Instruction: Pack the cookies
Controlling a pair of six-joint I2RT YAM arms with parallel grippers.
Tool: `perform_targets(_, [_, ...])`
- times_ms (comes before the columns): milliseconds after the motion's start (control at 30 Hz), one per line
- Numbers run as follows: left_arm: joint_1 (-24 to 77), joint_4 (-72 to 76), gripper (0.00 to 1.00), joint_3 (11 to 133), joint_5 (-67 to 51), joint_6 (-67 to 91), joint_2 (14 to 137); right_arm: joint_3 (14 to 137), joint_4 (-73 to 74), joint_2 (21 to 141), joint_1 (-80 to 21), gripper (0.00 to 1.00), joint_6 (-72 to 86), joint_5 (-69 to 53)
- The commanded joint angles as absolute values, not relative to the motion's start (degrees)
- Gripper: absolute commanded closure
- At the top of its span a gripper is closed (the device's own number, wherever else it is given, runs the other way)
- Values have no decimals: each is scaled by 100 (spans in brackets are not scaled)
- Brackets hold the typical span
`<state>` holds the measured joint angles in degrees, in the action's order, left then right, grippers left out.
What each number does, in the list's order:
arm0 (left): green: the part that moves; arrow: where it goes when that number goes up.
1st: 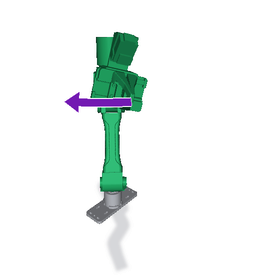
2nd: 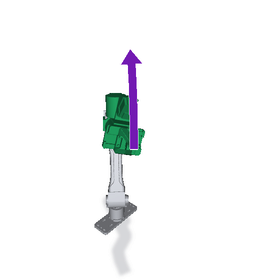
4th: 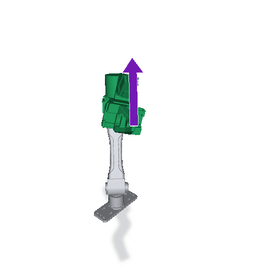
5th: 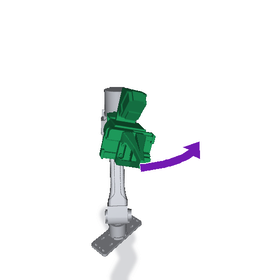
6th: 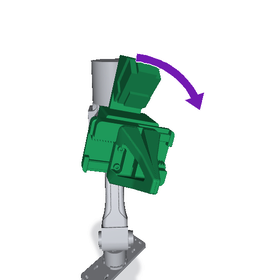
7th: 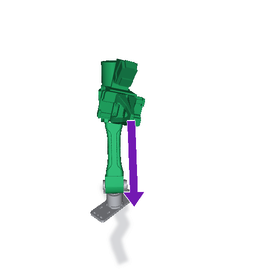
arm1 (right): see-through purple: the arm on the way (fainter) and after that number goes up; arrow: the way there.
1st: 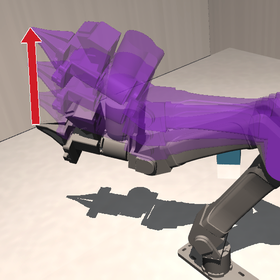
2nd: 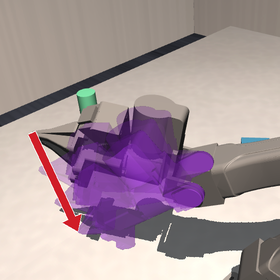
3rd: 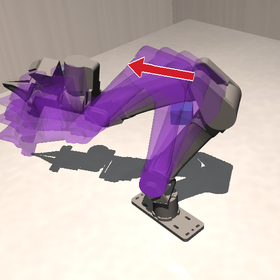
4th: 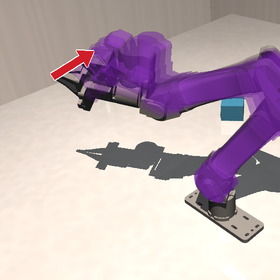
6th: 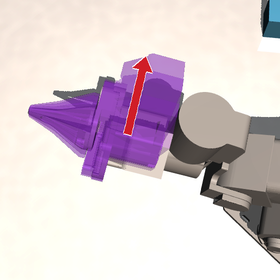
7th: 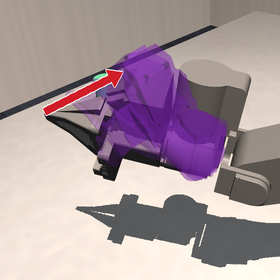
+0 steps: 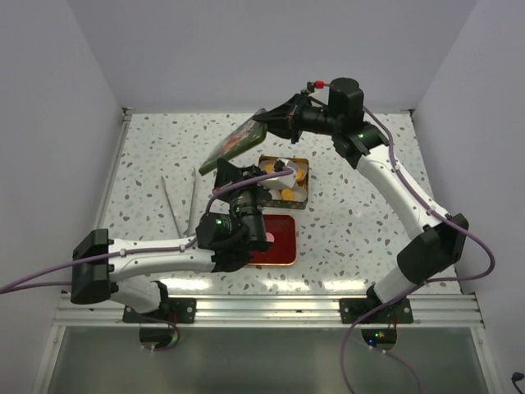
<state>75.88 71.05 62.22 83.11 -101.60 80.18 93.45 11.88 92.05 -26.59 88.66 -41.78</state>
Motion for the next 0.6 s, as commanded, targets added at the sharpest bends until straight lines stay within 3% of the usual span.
perform_targets(0, [7585, 8015, 100, 6451, 7110, -10309, 7901, 9071, 1354, 9097, -2848, 98, 7989, -4860])
perform_targets(167, [7585, 7911, 99, 6478, 7233, -10389, 7866, 8947, 1222, 9062, -2848, 100, 8033, -4852])
perform_targets(367, [7673, 6604, 79, 6469, 7734, -9375, 7656, 8833, 871, 9114, -2839, 100, 8209, -4764])
perform_targets(433, [7743, 4960, 71, 6600, 7857, -8530, 7507, 8903, 800, 9202, -2813, 100, 8227, -4729])
perform_targets(500, [7831, 3375, 66, 6984, 7823, -6678, 7296, 9008, 730, 9255, -2769, 100, 8244, -4650])
perform_targets(533, [7866, 1574, 60, 7187, 7744, -5287, 7243, 9035, 660, 9316, -2708, 100, 8244, -4597])
perform_targets(567, [7892, 729, 58, 7407, 7656, -4691, 7251, 9070, 633, 9343, -2664, 100, 8253, -4562])
